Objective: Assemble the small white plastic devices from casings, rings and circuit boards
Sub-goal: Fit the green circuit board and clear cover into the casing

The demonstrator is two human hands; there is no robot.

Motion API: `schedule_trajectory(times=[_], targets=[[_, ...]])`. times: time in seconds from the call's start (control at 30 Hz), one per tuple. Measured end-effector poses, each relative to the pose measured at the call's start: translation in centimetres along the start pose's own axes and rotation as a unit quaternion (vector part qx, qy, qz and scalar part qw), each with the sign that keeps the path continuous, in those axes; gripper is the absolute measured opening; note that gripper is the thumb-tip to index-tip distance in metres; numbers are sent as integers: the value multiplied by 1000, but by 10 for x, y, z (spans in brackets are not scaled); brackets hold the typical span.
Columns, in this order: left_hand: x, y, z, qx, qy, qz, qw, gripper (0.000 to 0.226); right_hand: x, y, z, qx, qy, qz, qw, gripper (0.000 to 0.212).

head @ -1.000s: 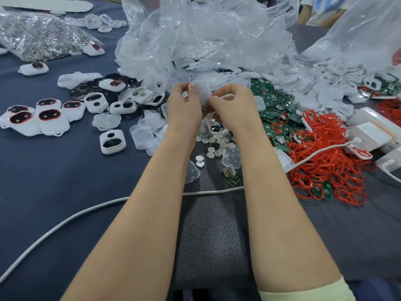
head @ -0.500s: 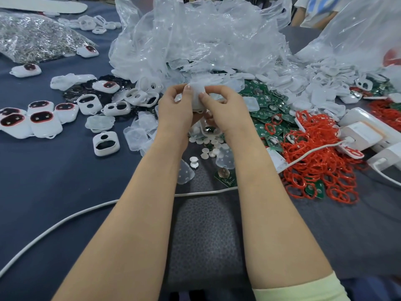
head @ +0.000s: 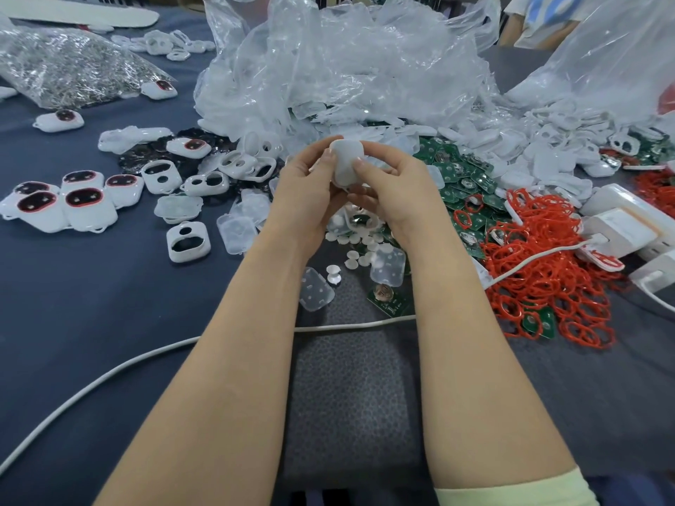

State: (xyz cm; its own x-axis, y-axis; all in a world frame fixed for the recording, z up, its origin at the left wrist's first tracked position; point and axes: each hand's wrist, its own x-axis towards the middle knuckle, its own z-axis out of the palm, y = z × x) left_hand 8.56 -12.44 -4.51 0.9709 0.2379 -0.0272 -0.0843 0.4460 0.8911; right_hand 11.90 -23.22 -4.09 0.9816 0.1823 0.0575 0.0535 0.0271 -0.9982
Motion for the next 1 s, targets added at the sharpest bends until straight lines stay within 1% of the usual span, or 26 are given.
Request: schedule_trajectory(times=[0.1, 0.23, 0.37, 0.47, 0.57, 0.63, 0.77, 0.83, 0.87, 0.93, 1.0], targets=[[1, 0, -1, -2, -2, 2, 1000, 22, 1, 0, 0, -6, -3, -3, 1000, 18], [1, 3, -2, -34, -5, -23, 999, 18, 1, -1, -1, -3, -7, -2, 1000, 20], [-1, 3, -2, -39, 3, -30, 999, 19, -1, -4, -1, -34, -15, -6, 999, 29], [0, 3, -2, -52, 22, -34, 998, 18, -3, -5, 2, -112, -28, -40, 992, 40], [1, 4, -2, -65, 31, -34, 997, 22, -5, -5, 2, -258, -39, -108, 959, 52], [2, 3, -3, -50, 35, -27, 998, 23, -5, -5, 1, -287, -40, -127, 949, 53], [3, 1, -5, -7, 25, -5, 1000, 16, -3, -3, 0, -259, -28, -126, 957, 42], [2, 0, -5, 6, 16, 11, 1000, 10, -3, -1, 2, -202, -14, -110, 973, 35], [2, 0, -4, 14, 16, 19, 1000, 10, -3, 0, 3, -176, -3, -105, 979, 31], [2, -1, -3, 31, 21, 32, 999, 12, -1, 2, 3, -167, 25, -101, 980, 25], [2, -2, -2, 51, 22, 41, 998, 12, 0, 4, 3, -146, 35, -80, 985, 17]])
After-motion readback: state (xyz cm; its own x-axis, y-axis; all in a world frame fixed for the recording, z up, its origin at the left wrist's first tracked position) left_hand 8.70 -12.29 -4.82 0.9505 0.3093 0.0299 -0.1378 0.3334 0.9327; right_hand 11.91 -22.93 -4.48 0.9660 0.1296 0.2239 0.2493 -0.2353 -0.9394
